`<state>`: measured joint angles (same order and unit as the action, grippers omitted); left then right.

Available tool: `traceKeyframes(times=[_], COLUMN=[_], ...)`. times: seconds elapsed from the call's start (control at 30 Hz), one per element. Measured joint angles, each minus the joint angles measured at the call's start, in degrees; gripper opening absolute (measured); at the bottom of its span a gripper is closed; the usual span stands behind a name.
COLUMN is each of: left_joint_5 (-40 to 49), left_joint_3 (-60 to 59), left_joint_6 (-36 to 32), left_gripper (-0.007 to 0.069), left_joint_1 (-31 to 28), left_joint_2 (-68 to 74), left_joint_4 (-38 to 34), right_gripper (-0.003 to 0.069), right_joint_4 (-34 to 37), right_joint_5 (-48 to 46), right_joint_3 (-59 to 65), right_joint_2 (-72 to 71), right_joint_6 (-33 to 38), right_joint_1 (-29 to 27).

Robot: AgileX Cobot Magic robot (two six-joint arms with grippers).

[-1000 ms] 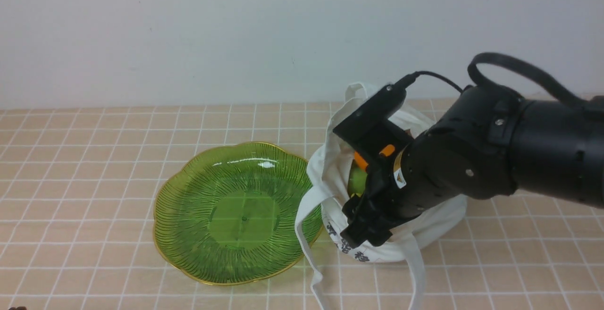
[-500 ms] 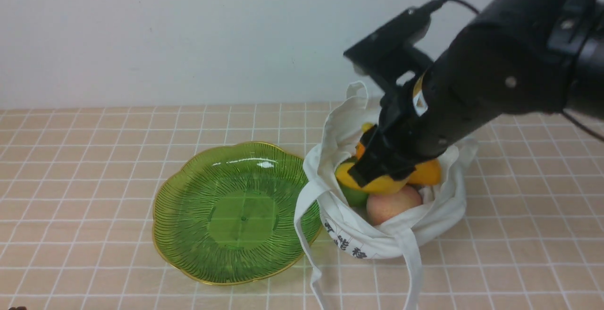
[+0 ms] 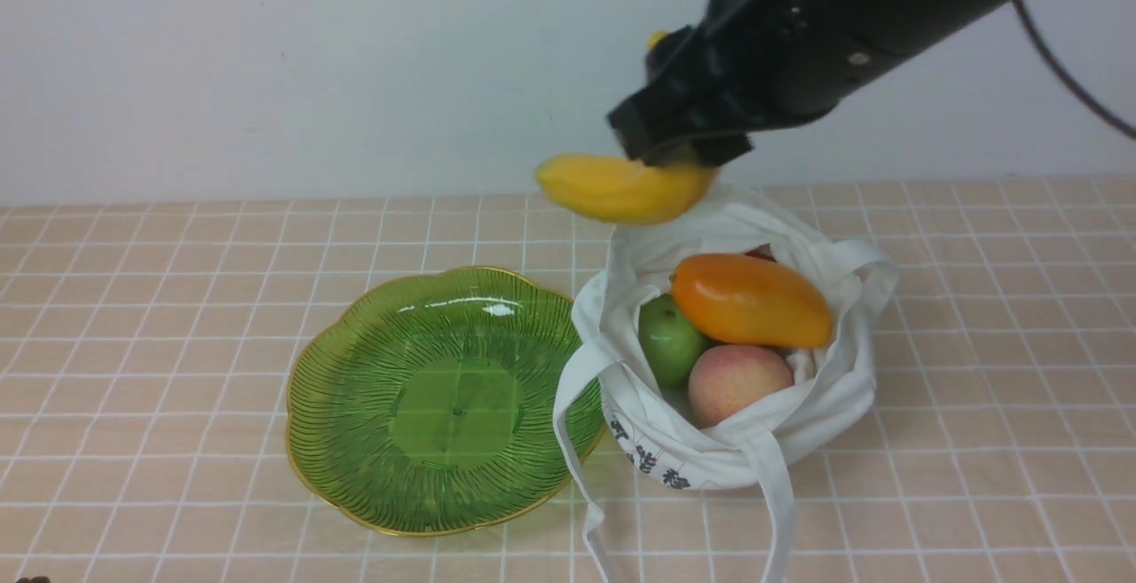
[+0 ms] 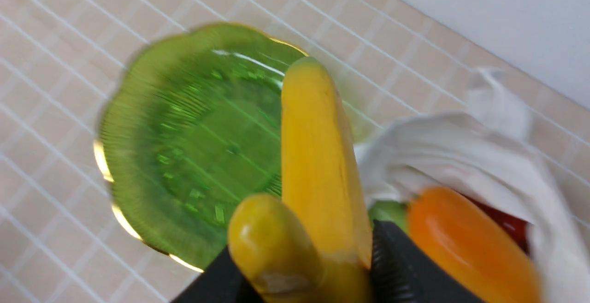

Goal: Take the fruit out of the bag on the brown coffee tablecloth and place them on the plate.

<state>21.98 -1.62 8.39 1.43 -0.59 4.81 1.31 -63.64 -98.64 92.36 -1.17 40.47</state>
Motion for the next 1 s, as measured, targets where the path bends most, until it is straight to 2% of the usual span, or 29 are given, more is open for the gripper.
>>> traceKeyframes(times=[0.1, 0.17, 0.37, 0.4, 0.5, 0.53, 0.67, 0.7, 0.8, 0.9, 1.0], left_joint_5=[0.0, 0.0, 0.0, 0.0, 0.0, 0.0, 0.0, 0.0, 0.0, 0.0, 0.0], left_joint_3=[0.0, 0.0, 0.0, 0.0, 0.0, 0.0, 0.0, 0.0, 0.0, 0.0, 0.0], left_joint_6=[0.0, 0.0, 0.0, 0.0, 0.0, 0.0, 0.0, 0.0, 0.0, 0.0, 0.0], left_gripper=[-0.0008, -0.0008, -0.0008, -0.0008, -0.0008, -0.0008, -0.0008, -0.0008, -0.0008, -0.0008, -0.0008], left_joint_1=[0.0, 0.0, 0.0, 0.0, 0.0, 0.0, 0.0, 0.0, 0.0, 0.0, 0.0], left_joint_2=[0.0, 0.0, 0.0, 0.0, 0.0, 0.0, 0.0, 0.0, 0.0, 0.0, 0.0], left_joint_4=[0.0, 0.0, 0.0, 0.0, 0.0, 0.0, 0.0, 0.0, 0.0, 0.0, 0.0], right_gripper=[0.0277, 0.0277, 0.029, 0.029, 0.0405, 0.0424, 0.0623, 0.0646, 0.0681, 0.0687, 0.0638], right_joint_4=[10.6, 14.1, 18.3, 18.3, 16.3, 15.7, 11.5, 10.4, 7.7, 4.3, 0.2], right_joint_5=[5.9, 8.6, 15.5, 15.6, 16.9, 16.9, 16.6, 16.2, 12.3, 4.4, -5.7], right_joint_3=[-0.2, -0.2, -0.1, -0.1, -0.1, -0.1, -0.1, -0.1, -1.2, -5.5, -14.1], right_joint_2=[5.7, 10.0, 21.9, 22.2, 25.5, 25.6, 25.8, 25.6, 24.7, 23.0, 20.7], right_joint_6=[5.9, 8.2, 9.7, 9.7, 10.1, 10.1, 10.1, 10.0, 10.0, 9.9, 9.0], right_joint_1=[0.2, 0.5, 0.5, 0.5, 0.5, 0.5, 0.5, 0.5, 0.5, 0.5, 0.5])
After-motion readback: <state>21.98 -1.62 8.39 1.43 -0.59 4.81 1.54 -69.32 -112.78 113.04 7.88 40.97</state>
